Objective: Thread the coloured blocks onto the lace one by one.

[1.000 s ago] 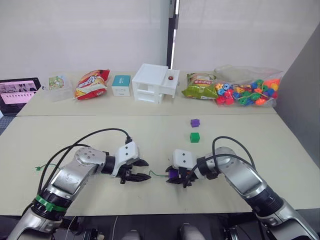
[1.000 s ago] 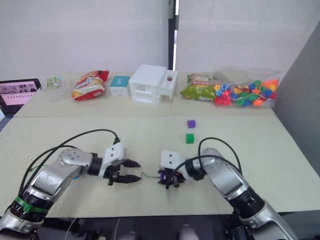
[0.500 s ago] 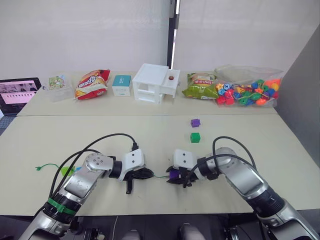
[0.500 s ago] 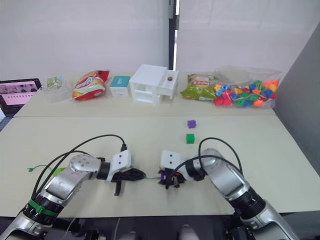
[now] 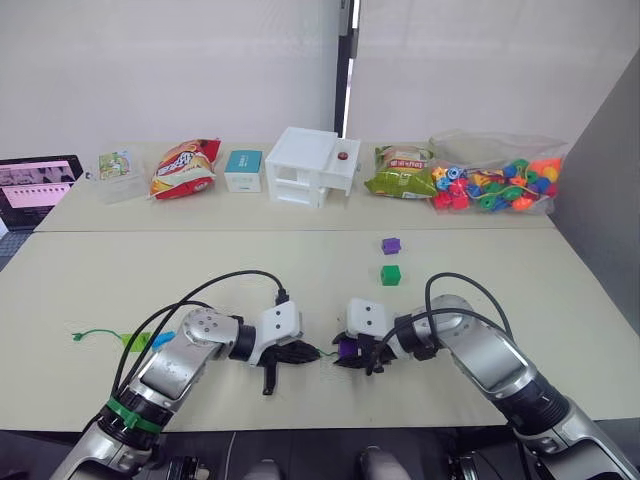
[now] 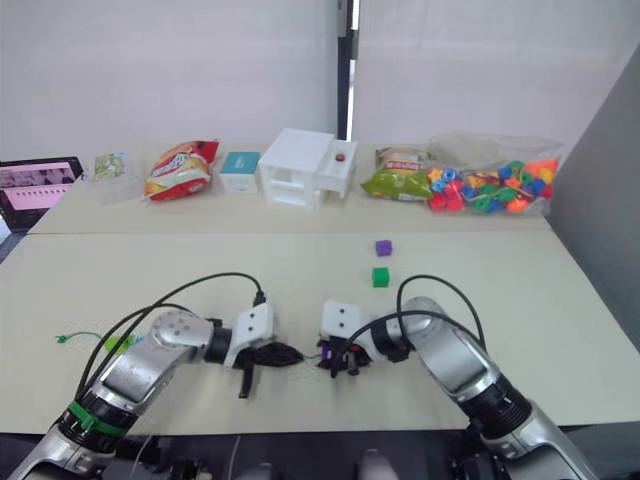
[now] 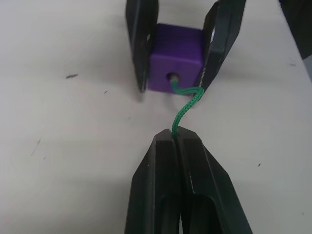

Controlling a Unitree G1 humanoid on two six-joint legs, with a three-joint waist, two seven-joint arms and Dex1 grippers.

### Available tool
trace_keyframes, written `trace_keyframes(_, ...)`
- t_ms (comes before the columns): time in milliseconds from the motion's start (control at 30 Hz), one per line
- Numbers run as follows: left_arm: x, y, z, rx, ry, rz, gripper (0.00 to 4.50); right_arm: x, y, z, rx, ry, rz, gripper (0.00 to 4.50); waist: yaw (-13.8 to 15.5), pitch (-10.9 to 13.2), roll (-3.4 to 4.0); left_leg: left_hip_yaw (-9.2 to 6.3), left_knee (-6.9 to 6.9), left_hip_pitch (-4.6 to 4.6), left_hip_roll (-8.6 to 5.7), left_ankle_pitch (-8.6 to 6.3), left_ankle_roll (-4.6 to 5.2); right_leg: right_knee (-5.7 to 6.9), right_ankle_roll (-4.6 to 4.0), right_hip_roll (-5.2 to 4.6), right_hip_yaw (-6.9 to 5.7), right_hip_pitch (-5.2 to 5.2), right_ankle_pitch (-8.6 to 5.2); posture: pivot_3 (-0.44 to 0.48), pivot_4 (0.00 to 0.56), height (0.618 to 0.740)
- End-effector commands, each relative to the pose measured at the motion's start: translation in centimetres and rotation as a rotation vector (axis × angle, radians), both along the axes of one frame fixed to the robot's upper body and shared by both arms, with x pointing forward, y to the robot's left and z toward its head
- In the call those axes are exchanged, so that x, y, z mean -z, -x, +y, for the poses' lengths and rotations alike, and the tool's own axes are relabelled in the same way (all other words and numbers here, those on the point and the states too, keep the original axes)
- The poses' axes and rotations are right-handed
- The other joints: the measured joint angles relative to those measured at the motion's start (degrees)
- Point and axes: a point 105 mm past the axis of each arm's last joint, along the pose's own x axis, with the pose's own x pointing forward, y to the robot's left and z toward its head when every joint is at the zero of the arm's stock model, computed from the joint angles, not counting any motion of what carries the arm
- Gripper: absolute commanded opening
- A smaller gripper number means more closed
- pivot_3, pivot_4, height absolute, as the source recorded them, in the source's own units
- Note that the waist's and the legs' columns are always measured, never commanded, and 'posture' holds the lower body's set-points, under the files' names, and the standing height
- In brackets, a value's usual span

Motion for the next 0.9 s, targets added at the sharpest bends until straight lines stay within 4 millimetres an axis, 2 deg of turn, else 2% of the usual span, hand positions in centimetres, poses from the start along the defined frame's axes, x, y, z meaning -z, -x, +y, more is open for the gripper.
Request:
trace_keyframes(33, -1.1, 0.2, -1.0, 0.038, 0.018, -0.032, 0.04, 0.2, 0.5, 0.0, -0.010, 0.003, 0.012, 1.19, -0.03, 0.00, 0.00, 0.00, 0.00, 0.00, 0.00, 0.00, 0.00, 0.00, 0.00, 0.00, 0.00, 0.00, 0.00, 0.000, 0.150, 0.740)
trace_keyframes(233, -0.8, 0.0, -1.5, 0.037, 0.012, -0.028, 0.04, 0.3, 0.5, 0.0, -0.009, 0.006, 0.013, 1.19, -0.06, 0.00, 0.00, 0.00, 0.00, 0.00, 0.00, 0.00, 0.00, 0.00, 0.00, 0.00, 0.00, 0.00, 0.00, 0.000, 0.150, 0.740)
trace_keyframes(433, -0.5, 0.0, -0.3, 0.010, -0.038, -0.011, 0.04, 0.3, 0.4, 0.0, -0.002, 0.006, 0.014, 1.19, -0.11, 0.00, 0.00, 0.00, 0.00, 0.00, 0.00, 0.00, 0.00, 0.00, 0.00, 0.01, 0.00, -0.01, 0.00, 0.000, 0.150, 0.740)
trace_keyframes(500, -1.3, 0.0, 0.2, -0.003, -0.019, 0.008, 0.61, 0.3, 0.2, -0.1, 0.008, 0.004, 0.009, 1.19, -0.11, 0.00, 0.00, 0.00, 0.00, 0.00, 0.00, 0.00, 0.00, 0.00, 0.00, 0.01, 0.00, 0.00, 0.00, 0.000, 0.150, 0.740)
trace_keyframes(567, -2.1, 0.1, 0.6, 0.008, -0.006, 0.014, 1.18, -0.1, -0.4, 0.0, 0.035, -0.017, -0.020, 2.25, -0.13, 0.00, 0.00, 0.00, 0.00, 0.00, 0.01, 0.00, 0.00, 0.00, 0.00, 0.01, 0.00, -0.01, 0.00, 0.000, 0.150, 0.740)
trace_keyframes(767, -3.8, 0.5, 0.7, 0.054, -0.011, 0.014, 3.17, -1.3, -0.1, -1.0, 0.048, -0.037, -0.010, 4.27, 0.00, 0.00, 0.00, 0.00, 0.01, -0.04, 0.00, 0.00, 0.00, 0.00, 0.00, 0.00, 0.00, -0.03, 0.00, 0.000, 0.150, 0.740)
trace_keyframes(800, -3.8, 0.6, 0.6, 0.058, -0.014, 0.009, 3.49, -1.4, -0.1, -1.1, 0.050, -0.042, -0.006, 4.50, -0.04, 0.00, 0.00, 0.00, 0.01, -0.04, 0.00, 0.00, 0.00, -0.01, 0.00, 0.00, 0.00, -0.02, 0.00, 0.000, 0.150, 0.740)
trace_keyframes(900, -3.9, 0.2, -0.4, 0.075, -0.035, -0.040, 4.48, -2.2, 0.6, -2.0, 0.053, -0.052, 0.001, 4.50, -0.07, 0.00, 0.00, 0.00, 0.00, -0.04, 0.00, 0.00, 0.00, 0.00, 0.00, 0.01, 0.00, -0.04, 0.00, 0.000, 0.150, 0.740)
